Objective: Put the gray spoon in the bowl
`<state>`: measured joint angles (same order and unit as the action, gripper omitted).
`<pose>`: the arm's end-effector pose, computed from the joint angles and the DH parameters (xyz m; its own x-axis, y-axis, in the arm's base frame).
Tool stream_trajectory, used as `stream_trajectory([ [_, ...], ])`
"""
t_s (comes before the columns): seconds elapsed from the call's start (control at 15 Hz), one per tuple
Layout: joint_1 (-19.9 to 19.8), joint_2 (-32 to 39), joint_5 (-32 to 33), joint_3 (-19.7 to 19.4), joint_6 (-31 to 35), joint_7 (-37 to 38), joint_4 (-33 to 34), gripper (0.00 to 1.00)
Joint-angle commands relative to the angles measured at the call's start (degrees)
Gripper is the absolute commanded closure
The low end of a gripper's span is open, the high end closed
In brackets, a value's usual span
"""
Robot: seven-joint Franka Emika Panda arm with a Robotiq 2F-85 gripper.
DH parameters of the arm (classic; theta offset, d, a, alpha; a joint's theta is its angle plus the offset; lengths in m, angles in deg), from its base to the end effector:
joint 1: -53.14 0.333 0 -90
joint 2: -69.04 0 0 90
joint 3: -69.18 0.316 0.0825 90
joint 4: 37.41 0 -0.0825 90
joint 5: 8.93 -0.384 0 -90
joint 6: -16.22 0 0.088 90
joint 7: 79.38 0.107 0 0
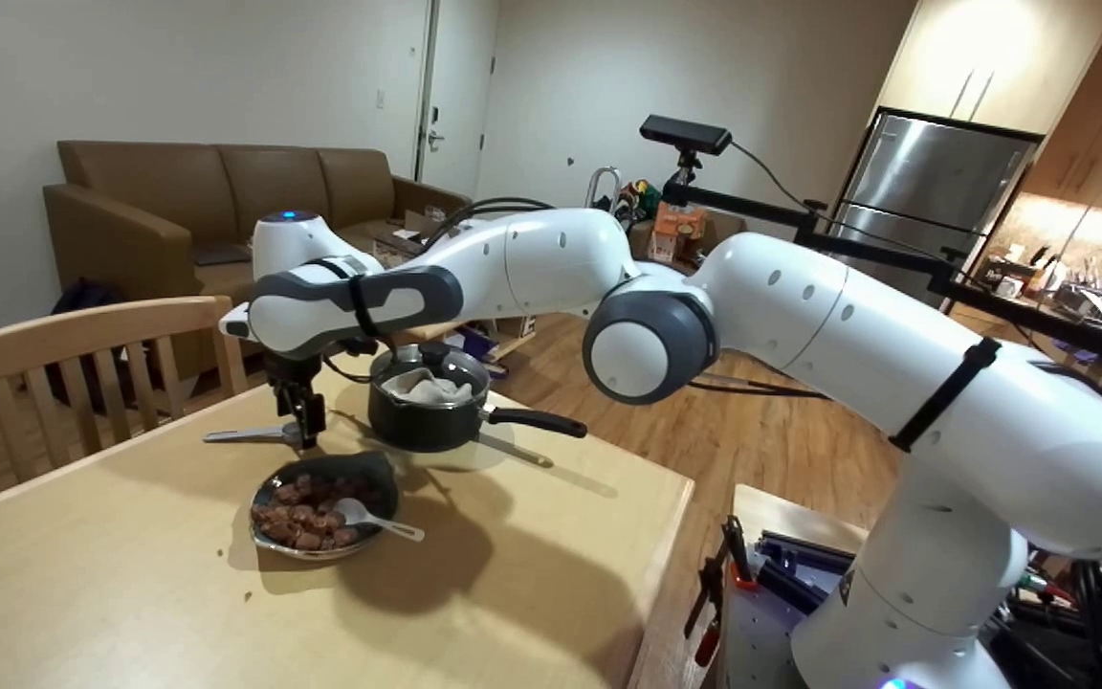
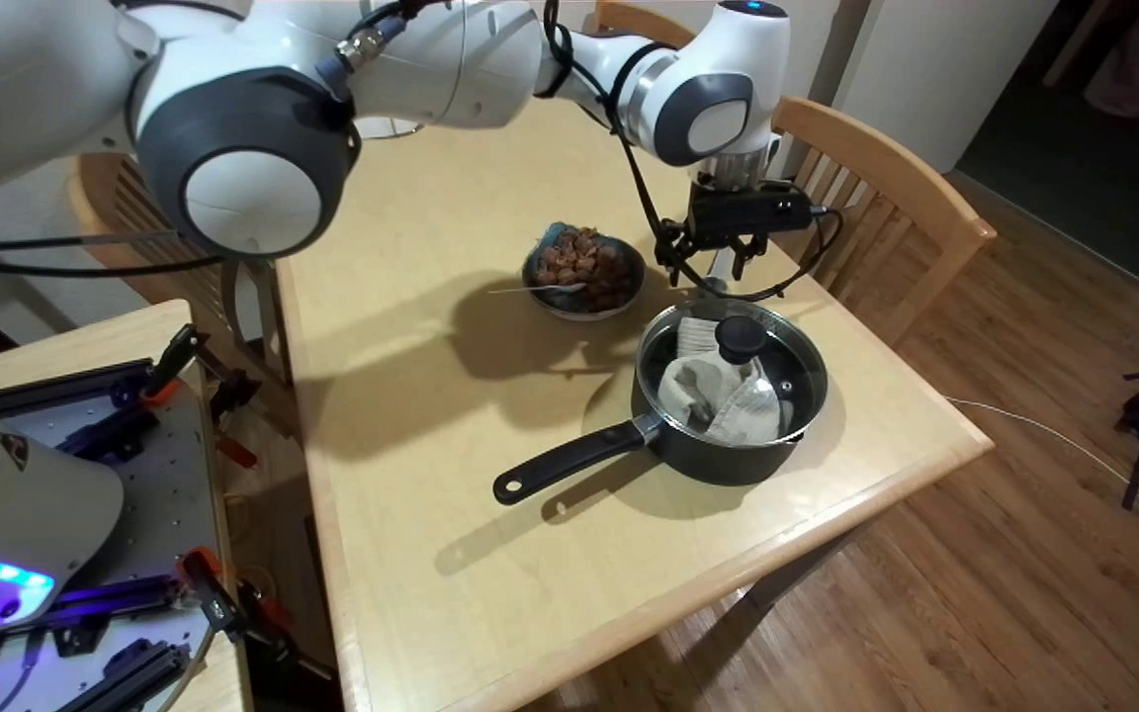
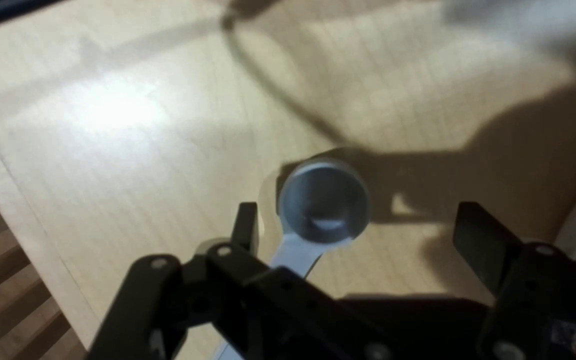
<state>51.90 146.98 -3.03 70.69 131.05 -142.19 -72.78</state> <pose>0.8024 -0.0141 0.1378 0.4348 0.8992 -0.0494 0.9001 -0.4322 0.0542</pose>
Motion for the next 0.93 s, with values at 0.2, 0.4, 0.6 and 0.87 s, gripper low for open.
stream_trajectory([
  [0.2, -0.32, 4.54, -0.24, 0.69, -2.76, -2.80, 7.86, 0.46],
  [0.4, -0.39, 3.59, -0.37, 0.58, -2.24, -2.78, 6.14, 0.66],
  [0.6, -0.19, 3.16, -0.11, 0.29, -2.17, -2.35, 6.01, 0.80],
  [0.87, 0.41, 0.87, 0.59, -0.32, -2.60, -3.11, 5.59, 0.80],
])
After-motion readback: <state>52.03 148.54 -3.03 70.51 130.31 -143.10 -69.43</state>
